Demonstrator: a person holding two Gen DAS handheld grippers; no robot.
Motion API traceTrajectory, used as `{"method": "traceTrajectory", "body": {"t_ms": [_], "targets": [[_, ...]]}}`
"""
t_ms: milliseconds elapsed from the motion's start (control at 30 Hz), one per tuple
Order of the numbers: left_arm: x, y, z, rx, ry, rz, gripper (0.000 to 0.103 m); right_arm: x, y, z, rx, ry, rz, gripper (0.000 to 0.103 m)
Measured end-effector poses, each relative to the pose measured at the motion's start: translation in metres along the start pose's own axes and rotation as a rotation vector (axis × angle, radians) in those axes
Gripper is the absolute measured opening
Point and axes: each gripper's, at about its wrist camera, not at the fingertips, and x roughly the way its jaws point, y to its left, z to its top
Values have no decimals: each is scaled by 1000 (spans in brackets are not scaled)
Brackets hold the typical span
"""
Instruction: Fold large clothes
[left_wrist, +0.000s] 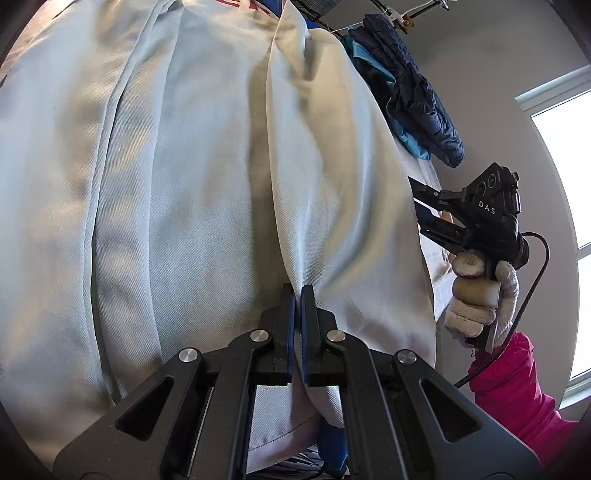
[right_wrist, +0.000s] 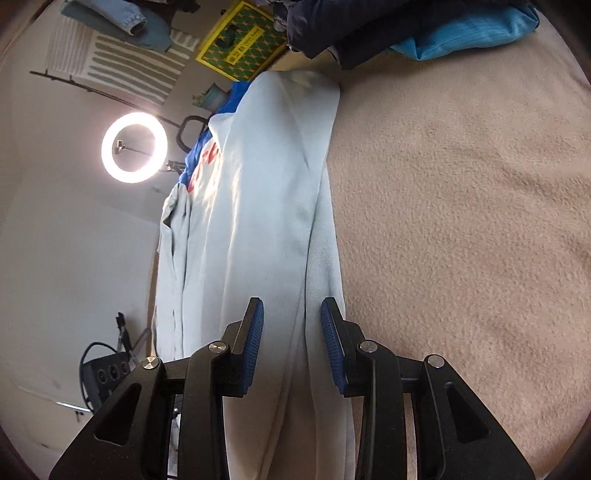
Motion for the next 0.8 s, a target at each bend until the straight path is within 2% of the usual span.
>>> {"method": "traceTrajectory", "body": {"t_ms": [100, 167, 233, 333, 467, 567, 600, 633, 700, 800], "targets": [[-3, 0, -2, 13, -3, 6, 0, -17, 7, -1, 5, -44, -11, 32], [-3, 1, -3, 16, -4, 6, 0, -35, 10, -8, 10, -70, 41, 32], [-3, 1, -3, 13, -5, 3, 0, -43, 14, -17, 12, -60, 104, 32], [-3, 1, -4, 17, -5, 5, 0, -32, 9, -28, 45, -12, 113, 32], [-4, 1, -4, 18, -3, 6, 0, -13, -14, -31, 124, 14, 62, 32], [-4, 1, -4, 18, -6, 9, 0, -8, -24, -28, 183, -6, 138, 31], [-3, 1, -5, 18, -6, 10, 0, -7, -22, -27, 173, -11, 139, 26], [-3, 0, -5, 18, -6, 12, 0, -6, -19, -27, 160, -12, 149, 7], [-4, -1, -5, 15, -7, 10, 0, -8, -15, -27, 142, -21, 129, 3], [-6, -8, -7, 9, -5, -31, 0, -25, 4, -20, 74, -51, 38, 2]]}}
